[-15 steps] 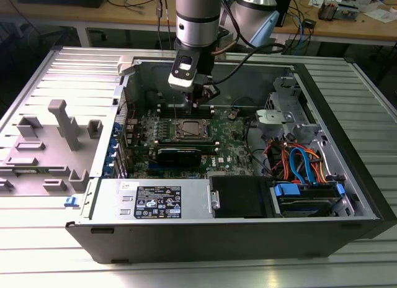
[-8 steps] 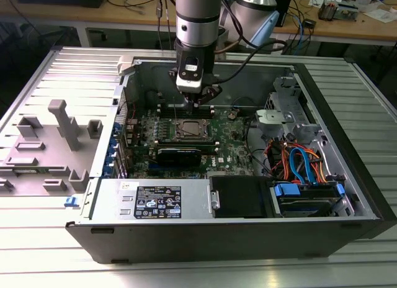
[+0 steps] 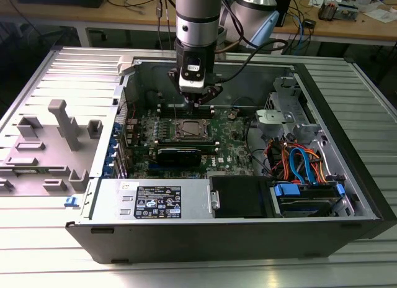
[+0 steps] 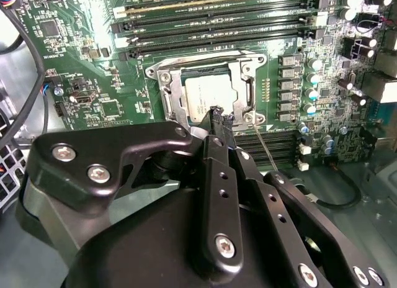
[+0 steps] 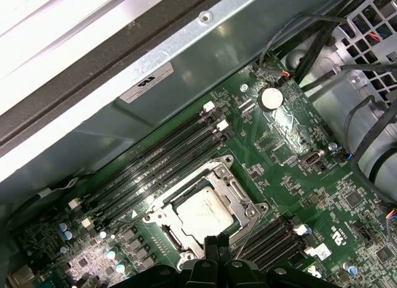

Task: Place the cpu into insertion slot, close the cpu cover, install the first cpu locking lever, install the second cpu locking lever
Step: 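Install the first cpu locking lever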

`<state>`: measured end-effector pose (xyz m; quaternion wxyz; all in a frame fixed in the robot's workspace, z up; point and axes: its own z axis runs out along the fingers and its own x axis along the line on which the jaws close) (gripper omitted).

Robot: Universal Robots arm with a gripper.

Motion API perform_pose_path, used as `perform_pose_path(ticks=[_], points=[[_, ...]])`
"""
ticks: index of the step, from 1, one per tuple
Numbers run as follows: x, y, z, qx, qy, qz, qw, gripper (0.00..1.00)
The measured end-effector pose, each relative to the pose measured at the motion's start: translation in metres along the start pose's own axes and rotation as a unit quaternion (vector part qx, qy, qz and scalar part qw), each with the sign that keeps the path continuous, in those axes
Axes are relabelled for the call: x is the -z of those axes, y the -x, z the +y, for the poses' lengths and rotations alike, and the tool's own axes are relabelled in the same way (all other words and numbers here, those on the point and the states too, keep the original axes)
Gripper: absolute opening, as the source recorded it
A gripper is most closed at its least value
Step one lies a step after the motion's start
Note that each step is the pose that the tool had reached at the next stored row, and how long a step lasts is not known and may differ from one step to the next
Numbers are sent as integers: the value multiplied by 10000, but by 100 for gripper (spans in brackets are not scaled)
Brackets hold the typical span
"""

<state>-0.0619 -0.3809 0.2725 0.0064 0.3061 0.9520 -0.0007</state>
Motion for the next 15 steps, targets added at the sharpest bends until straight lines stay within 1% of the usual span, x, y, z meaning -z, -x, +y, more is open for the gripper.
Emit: perform_pose_path(ticks=[15], points=[[0, 0, 0, 26, 0, 0, 10000, 11]])
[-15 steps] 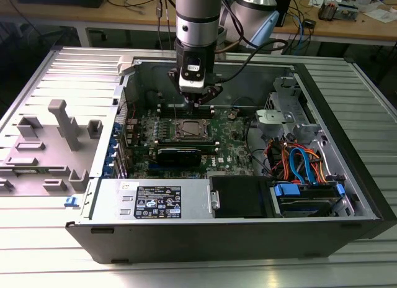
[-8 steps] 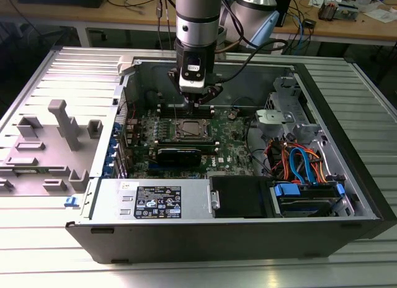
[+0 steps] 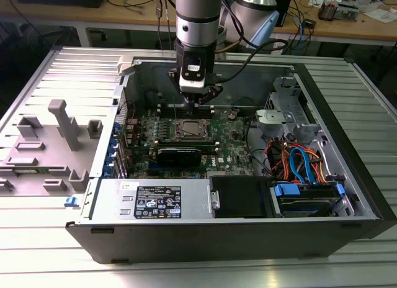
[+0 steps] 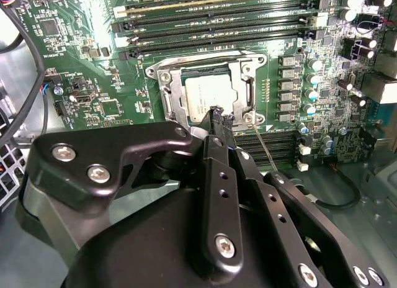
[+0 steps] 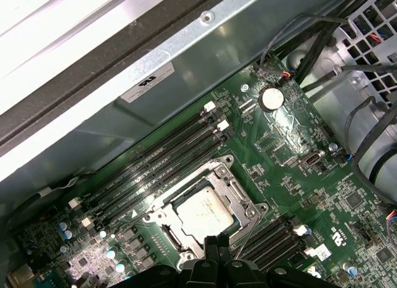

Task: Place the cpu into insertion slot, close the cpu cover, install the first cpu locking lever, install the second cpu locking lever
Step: 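Install the first cpu locking lever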

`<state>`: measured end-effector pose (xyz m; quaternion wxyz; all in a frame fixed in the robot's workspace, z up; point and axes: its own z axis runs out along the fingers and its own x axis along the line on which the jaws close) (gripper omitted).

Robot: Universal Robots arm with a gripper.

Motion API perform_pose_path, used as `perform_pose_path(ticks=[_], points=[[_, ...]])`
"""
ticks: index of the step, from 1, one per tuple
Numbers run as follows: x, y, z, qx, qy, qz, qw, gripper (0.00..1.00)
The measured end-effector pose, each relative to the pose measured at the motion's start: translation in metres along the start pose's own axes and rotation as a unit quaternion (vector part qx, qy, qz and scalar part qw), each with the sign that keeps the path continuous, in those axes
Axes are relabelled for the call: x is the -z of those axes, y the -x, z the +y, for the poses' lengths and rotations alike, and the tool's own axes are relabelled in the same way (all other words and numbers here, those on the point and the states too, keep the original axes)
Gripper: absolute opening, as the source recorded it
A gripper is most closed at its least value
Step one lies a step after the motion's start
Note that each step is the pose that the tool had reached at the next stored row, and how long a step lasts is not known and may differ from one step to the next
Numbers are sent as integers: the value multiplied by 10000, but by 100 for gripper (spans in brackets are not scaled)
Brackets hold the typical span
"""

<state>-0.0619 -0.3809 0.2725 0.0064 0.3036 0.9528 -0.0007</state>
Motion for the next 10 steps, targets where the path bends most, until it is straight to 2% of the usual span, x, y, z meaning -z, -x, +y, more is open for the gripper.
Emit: perform_pose_path(ticks=[5, 8, 10], points=[[0, 0, 0, 88, 1, 0, 10000, 11], [0, -1, -1, 362, 5, 1, 9993, 11], [-1, -2, -1, 650, 8, 1, 9979, 11]])
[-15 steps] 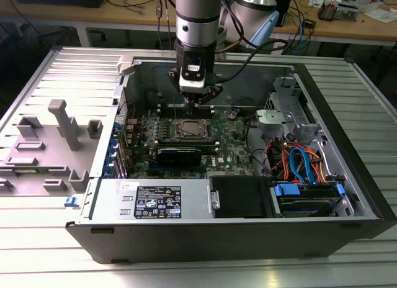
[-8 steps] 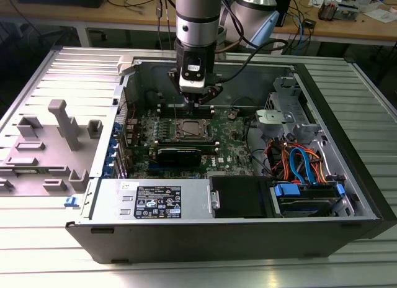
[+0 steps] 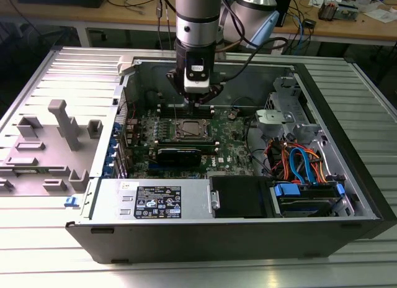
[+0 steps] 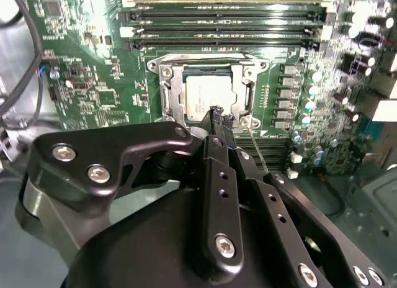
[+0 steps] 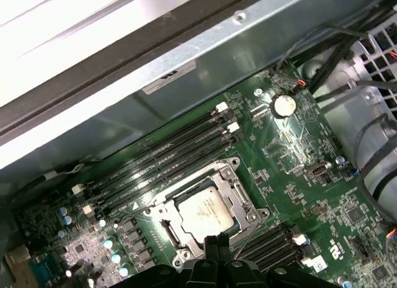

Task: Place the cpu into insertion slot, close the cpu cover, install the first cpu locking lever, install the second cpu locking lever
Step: 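Install the first cpu locking lever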

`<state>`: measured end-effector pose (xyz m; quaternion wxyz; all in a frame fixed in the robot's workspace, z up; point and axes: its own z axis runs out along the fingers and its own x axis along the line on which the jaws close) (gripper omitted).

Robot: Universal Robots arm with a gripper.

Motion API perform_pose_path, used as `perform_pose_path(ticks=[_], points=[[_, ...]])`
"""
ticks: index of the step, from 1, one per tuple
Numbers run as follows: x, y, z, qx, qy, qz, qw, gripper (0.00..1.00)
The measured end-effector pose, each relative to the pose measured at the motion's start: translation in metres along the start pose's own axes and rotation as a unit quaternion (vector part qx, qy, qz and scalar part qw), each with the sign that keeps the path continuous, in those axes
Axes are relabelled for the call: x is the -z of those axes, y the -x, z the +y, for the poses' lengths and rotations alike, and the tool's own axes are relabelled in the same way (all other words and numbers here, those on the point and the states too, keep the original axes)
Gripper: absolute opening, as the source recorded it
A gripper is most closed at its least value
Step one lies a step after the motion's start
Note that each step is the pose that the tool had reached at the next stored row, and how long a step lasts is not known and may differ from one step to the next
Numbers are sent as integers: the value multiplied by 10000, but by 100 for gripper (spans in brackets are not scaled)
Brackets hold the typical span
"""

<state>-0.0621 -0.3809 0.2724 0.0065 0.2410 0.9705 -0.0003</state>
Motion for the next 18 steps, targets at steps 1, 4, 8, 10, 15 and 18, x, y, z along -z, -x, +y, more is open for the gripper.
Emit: perform_pose_path(ticks=[1, 4, 8, 10, 15, 18], points=[[0, 0, 0, 163, 2, 1, 9999, 11], [-1, 0, 0, 488, 6, 2, 9988, 11], [-1, -2, -1, 809, 10, 2, 9967, 11], [-1, -3, -2, 882, 11, 3, 9961, 11], [-1, -4, -2, 1012, 13, 3, 9949, 11], [-1, -3, -2, 1015, 13, 3, 9948, 11]])
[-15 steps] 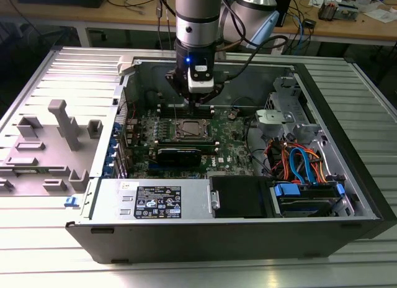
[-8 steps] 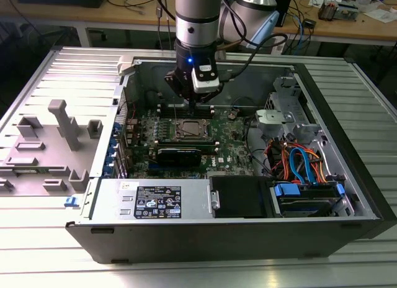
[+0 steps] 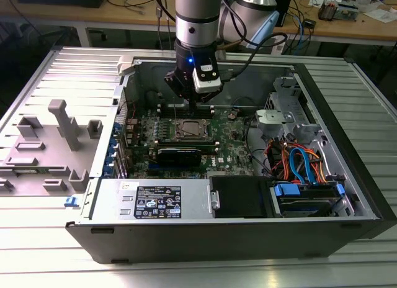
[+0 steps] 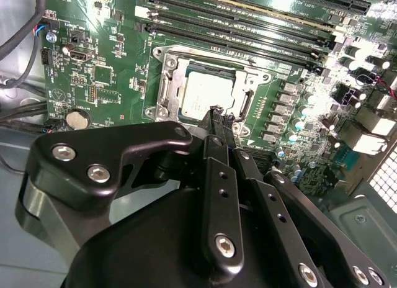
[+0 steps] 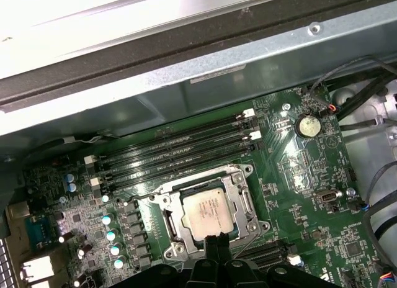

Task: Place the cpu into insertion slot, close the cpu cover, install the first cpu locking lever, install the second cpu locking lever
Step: 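Install the first cpu locking lever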

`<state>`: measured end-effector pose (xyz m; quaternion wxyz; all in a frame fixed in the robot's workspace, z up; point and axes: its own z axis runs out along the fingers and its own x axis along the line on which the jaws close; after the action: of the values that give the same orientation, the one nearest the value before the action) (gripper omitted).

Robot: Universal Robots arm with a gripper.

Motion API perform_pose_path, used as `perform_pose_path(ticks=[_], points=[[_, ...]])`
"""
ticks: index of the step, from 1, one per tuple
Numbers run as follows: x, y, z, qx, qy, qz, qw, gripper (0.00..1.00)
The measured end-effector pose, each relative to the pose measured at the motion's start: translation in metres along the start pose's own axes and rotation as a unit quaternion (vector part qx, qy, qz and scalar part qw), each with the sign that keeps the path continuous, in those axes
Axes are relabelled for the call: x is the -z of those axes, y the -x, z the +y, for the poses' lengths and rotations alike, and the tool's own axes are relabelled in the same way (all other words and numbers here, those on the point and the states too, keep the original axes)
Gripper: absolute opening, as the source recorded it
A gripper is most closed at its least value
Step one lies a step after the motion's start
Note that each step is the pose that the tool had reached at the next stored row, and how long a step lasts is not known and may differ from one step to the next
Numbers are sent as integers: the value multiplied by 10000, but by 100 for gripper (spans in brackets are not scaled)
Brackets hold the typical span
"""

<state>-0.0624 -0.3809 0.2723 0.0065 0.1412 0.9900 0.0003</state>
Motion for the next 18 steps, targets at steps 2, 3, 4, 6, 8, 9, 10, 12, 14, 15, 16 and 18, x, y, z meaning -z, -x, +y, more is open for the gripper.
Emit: perform_pose_path(ticks=[2, 3, 4, 6, 8, 9, 10, 12, 14, 15, 16, 18], points=[[0, 0, 0, 3, 0, 0, 10000, 11], [0, 0, 0, 4, 0, 0, 10000, 11], [0, 0, 0, 5, 0, 0, 10000, 11], [0, 0, 0, 7, 0, 0, 10000, 11], [0, 0, 0, 9, 0, 0, 10000, 11], [0, 0, 0, 10, 0, 0, 10000, 11], [0, 0, 0, 11, 0, 0, 10000, 11], [0, 0, 0, 14, 0, 0, 10000, 11], [0, -4, -2, 46, 1, 1, 10000, 11], [-2, -23, -8, 96, 6, 2, 10000, 11], [-3, -33, -11, 128, 11, 3, 9999, 11], [-5, -41, -13, 238, 12, 4, 9997, 11]])
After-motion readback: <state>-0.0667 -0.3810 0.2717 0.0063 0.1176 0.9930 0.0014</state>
